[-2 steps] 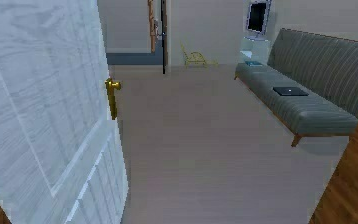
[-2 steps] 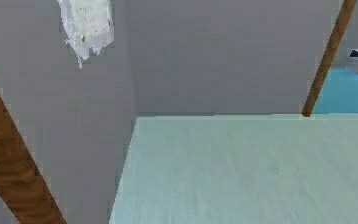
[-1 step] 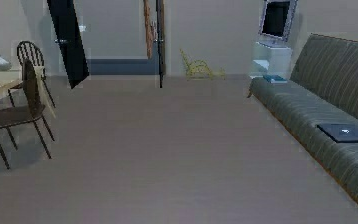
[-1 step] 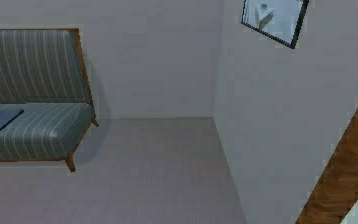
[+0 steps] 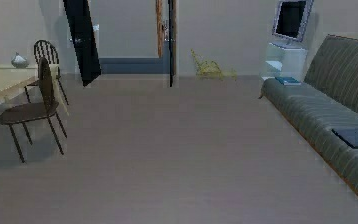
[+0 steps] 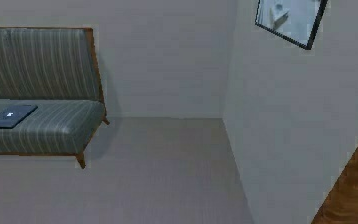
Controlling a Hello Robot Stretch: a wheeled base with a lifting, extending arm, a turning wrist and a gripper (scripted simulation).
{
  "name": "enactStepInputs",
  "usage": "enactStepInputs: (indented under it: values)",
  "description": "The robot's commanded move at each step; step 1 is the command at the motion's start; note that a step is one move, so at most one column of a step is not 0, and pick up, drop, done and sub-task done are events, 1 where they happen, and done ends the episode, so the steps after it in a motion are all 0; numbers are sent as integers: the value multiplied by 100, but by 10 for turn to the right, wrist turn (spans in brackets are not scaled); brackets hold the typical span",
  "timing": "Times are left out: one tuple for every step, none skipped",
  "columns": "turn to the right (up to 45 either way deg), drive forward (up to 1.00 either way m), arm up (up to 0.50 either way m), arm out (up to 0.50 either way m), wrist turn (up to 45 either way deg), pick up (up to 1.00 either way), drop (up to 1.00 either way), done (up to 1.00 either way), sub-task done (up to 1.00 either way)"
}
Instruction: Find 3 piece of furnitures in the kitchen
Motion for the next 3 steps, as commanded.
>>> enactStepInputs:
  values:
    - [0, 45, 0, 0, 0, 0, 0, 0, 0]
    - [-120, 0, 0, 0, 0, 0, 0, 0, 0]
    - [0, 100, 0, 0, 0, 0, 0, 0, 0]
